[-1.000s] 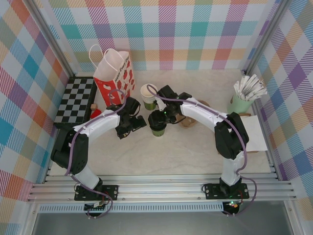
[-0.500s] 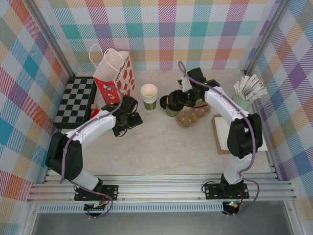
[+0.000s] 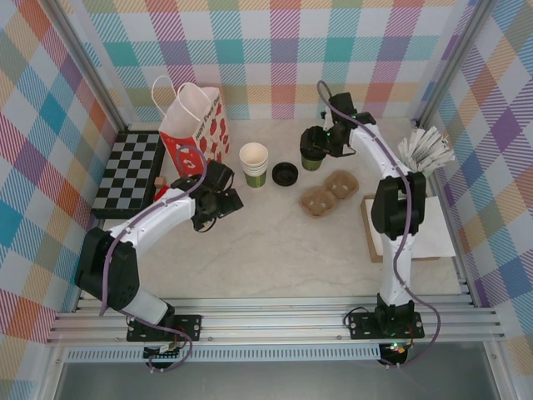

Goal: Pack the takeout coffee

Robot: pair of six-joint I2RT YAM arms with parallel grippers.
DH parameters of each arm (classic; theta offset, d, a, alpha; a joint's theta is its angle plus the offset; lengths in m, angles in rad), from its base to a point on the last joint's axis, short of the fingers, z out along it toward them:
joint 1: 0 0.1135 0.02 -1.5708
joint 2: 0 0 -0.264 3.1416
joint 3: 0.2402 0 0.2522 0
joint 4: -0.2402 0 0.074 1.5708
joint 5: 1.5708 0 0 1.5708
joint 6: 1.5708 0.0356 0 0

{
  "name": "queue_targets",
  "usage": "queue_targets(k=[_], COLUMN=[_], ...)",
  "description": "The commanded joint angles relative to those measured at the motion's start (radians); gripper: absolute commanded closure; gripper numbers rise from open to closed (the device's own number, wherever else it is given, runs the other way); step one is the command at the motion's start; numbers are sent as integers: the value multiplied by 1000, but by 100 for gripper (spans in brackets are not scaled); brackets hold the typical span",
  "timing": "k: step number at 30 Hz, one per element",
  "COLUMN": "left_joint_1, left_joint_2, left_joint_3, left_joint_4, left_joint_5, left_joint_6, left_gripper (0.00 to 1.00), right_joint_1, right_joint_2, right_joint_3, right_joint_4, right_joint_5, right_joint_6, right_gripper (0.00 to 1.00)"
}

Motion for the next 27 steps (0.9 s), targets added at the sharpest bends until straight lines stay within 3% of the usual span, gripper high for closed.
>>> queue_targets(k=[1,12,21,27], left_joint_1=[8,7,7,7], left_joint_2=[-41,-29,-14,-10], left_joint_3=[-28,-39,-31,-24], left_joint_4=[-1,7,11,20], left_joint_5=[-10,2,14,33], left_joint_6=[10,12,15,34], left_gripper=[0,0,0,0], right_joint_1=[-10,-36,-69,-83], right_joint_2=[46,161,293,341], right_joint_3=[101,180,376,471], right_joint_4=[-42,-42,-124,-159], right_joint_5=[58,59,58,51], right_joint_6=[37,90,125,137], right_gripper=[37,37,36,28])
